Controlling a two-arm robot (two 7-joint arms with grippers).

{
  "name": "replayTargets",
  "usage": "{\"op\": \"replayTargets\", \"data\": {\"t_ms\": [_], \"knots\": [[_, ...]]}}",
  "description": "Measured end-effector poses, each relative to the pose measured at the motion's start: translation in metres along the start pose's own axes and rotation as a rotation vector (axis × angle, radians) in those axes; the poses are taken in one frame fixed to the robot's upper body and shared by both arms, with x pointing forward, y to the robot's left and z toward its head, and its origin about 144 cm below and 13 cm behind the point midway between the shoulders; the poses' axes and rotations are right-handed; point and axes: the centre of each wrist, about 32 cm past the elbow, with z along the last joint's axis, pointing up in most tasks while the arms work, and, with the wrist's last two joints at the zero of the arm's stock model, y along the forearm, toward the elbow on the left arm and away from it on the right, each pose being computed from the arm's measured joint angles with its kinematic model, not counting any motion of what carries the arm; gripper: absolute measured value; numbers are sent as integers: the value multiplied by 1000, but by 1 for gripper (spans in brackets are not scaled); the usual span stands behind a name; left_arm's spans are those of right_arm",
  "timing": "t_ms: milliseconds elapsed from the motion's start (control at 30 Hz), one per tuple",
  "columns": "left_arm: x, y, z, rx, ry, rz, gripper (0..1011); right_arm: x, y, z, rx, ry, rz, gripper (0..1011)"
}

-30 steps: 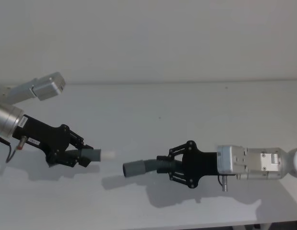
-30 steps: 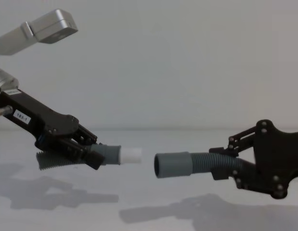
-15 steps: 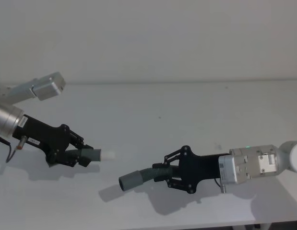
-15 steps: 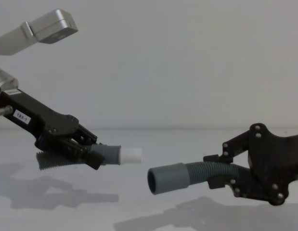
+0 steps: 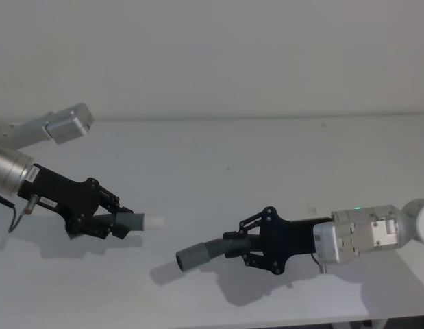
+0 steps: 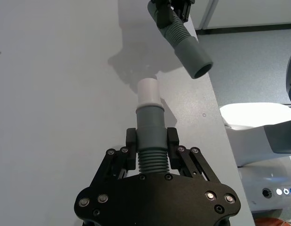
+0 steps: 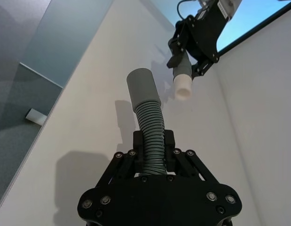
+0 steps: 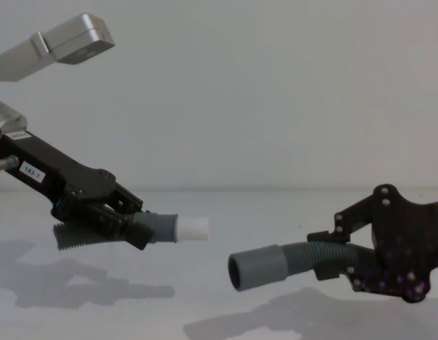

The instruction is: Use both hands to pick up one end of the pipe from the table, align the ends, and insert them.

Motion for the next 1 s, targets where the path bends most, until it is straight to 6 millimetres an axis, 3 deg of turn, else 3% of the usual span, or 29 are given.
{"op": "replayTargets", "data": {"t_ms": [467, 1000], "knots": [[0, 0, 0, 0, 0, 0, 351, 0, -5, 4, -80, 16, -10, 225], [0, 0, 0, 0, 0, 0, 351, -1, 3, 9, -157, 55, -86, 225]]}}
